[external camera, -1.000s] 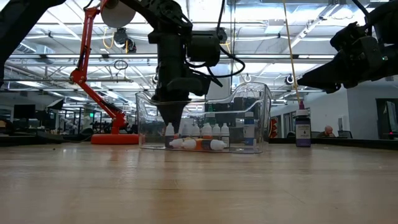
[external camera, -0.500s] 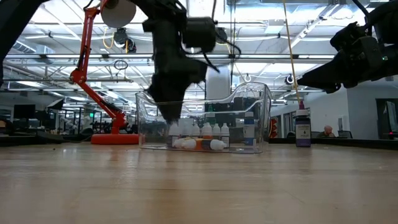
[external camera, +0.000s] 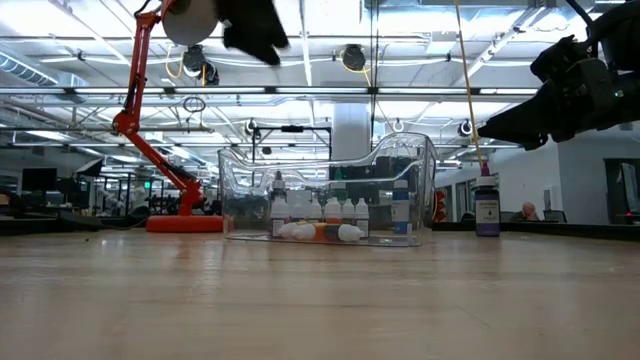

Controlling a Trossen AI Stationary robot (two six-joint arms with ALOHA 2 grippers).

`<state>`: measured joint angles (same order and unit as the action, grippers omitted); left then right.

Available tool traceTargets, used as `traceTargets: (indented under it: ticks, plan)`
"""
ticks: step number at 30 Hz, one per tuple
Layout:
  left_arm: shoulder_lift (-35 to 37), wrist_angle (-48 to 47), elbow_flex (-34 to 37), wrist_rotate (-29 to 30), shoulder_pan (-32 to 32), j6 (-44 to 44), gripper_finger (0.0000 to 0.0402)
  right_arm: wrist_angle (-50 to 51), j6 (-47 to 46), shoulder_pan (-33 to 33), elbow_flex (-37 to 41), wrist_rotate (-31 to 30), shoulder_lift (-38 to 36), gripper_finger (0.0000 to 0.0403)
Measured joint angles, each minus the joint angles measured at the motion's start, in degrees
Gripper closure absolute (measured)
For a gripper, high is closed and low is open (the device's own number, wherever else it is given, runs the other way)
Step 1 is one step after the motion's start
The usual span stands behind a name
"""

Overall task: Pick & Place food coloring
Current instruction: Put the big purple food coloring bottle in the transparent bin

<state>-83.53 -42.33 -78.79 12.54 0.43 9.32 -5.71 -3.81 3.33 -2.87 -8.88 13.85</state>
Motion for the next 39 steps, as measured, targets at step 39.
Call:
traceTargets:
  ticks: [39]
  plan:
    - [81.24, 40.89, 76.74, -4.51, -6.26, -6.28, 0.0139, -0.06, 2.88, 0.0, 0.0, 0.0, 0.0, 0.0259]
